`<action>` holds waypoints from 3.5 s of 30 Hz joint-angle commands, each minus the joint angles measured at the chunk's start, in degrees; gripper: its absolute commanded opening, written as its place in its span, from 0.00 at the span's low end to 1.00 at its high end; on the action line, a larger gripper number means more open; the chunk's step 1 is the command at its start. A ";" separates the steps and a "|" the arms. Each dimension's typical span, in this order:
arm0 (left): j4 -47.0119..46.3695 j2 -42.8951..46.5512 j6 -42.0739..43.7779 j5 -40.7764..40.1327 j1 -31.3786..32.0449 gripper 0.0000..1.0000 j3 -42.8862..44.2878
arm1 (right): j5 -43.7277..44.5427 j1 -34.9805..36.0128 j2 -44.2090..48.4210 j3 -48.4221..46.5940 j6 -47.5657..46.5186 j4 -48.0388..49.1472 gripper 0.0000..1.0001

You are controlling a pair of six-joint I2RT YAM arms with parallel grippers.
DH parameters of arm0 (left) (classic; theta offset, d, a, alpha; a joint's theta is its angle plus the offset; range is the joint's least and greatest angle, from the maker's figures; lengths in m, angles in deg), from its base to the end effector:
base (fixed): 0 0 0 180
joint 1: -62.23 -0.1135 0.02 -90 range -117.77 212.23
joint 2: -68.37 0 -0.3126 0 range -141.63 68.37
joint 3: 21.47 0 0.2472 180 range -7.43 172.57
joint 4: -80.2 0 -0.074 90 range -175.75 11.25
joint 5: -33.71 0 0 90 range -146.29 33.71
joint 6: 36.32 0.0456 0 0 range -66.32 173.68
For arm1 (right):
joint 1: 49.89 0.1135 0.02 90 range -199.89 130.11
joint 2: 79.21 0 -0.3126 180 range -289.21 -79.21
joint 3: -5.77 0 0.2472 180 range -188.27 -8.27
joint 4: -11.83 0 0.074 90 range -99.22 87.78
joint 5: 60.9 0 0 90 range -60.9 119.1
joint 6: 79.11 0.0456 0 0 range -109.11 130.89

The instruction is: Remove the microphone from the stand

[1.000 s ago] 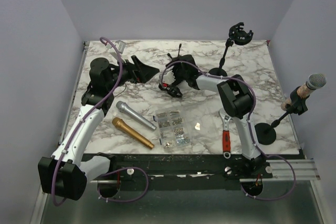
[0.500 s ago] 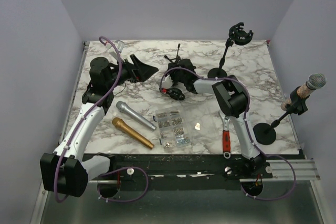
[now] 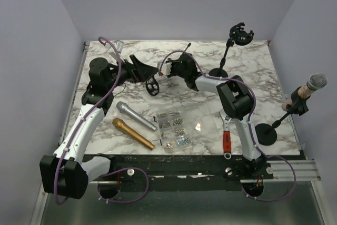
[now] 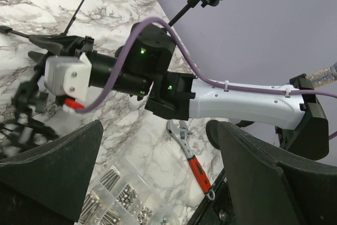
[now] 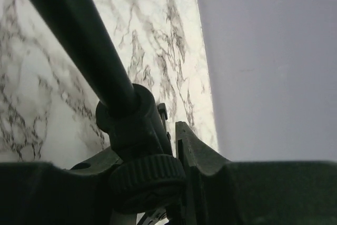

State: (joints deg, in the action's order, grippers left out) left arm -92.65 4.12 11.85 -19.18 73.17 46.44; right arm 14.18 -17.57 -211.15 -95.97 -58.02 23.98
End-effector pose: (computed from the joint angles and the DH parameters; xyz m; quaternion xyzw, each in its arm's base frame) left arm 0.2314 -0.0728 0.4041 0.0263 0.7236 -0.4963 0.4790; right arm 0.4626 0.3066 0.1851 -0.6686 0.4502 -0.0831 0.5860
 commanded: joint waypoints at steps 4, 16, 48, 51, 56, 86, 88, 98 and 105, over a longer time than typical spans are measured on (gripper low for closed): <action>-0.57 2.20 0.78 0.76 -0.31 0.93 -0.17 | -1.61 0.39 1.33 -8.64 41.49 0.77 0.01; -0.31 2.89 1.04 0.46 -0.31 0.93 -0.17 | -2.62 0.38 -4.11 0.89 73.30 36.85 0.01; 1.36 3.84 2.91 -0.15 -0.30 0.93 0.62 | 21.98 3.12 36.88 32.91 68.73 0.79 1.00; 1.36 4.16 3.13 0.01 -0.22 0.93 0.71 | 27.55 3.10 43.73 31.94 73.94 -9.16 1.00; 2.09 5.69 6.26 -1.24 1.50 0.93 1.46 | 31.45 2.40 52.02 24.15 81.71 -28.96 1.00; 7.22 12.19 24.45 -9.37 10.49 0.95 6.22 | 14.45 -27.38 51.43 16.28 125.35 -29.62 1.00; 7.26 12.24 25.09 -9.57 11.13 0.95 6.06 | 16.84 -27.39 50.61 16.20 126.65 -29.44 1.00; 7.56 11.97 26.00 -10.29 11.30 0.95 5.93 | 23.34 -27.39 46.44 17.17 129.03 -26.76 0.91; 7.17 11.41 25.39 -9.72 11.32 0.95 5.88 | 26.12 -27.39 45.10 17.10 129.11 -24.81 0.81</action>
State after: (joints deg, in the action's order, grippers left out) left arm -83.95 15.60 36.75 -28.69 84.38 52.56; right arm 36.00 -44.98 -165.34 -79.12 70.33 -3.43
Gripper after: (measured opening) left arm 0.949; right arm 0.819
